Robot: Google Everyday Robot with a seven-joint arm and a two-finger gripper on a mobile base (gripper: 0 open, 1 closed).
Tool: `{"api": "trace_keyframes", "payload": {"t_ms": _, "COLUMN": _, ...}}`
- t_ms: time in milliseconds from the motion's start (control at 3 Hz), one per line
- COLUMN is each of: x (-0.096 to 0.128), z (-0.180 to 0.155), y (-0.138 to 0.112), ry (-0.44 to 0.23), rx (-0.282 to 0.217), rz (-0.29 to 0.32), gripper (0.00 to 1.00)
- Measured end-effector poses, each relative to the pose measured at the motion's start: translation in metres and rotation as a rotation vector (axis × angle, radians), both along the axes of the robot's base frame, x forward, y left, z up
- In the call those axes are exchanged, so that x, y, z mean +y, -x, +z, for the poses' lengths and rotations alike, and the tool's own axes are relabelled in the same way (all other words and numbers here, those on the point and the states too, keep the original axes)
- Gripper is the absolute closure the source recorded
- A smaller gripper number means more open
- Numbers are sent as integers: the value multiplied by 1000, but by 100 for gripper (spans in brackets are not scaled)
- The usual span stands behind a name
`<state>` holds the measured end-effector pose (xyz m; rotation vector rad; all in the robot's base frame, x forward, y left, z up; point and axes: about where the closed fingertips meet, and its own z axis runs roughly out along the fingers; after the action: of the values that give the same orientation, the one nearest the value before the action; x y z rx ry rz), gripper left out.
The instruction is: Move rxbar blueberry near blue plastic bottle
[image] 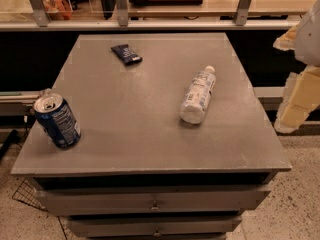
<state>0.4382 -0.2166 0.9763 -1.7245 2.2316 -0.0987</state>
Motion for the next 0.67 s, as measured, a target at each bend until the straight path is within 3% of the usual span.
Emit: {"api": "trace_keyframes", "payload": {"t_ms": 667, "x": 16, "z": 2, "y": -16, "ry": -53, "rx": -29, "rz": -1, "gripper": 0}}
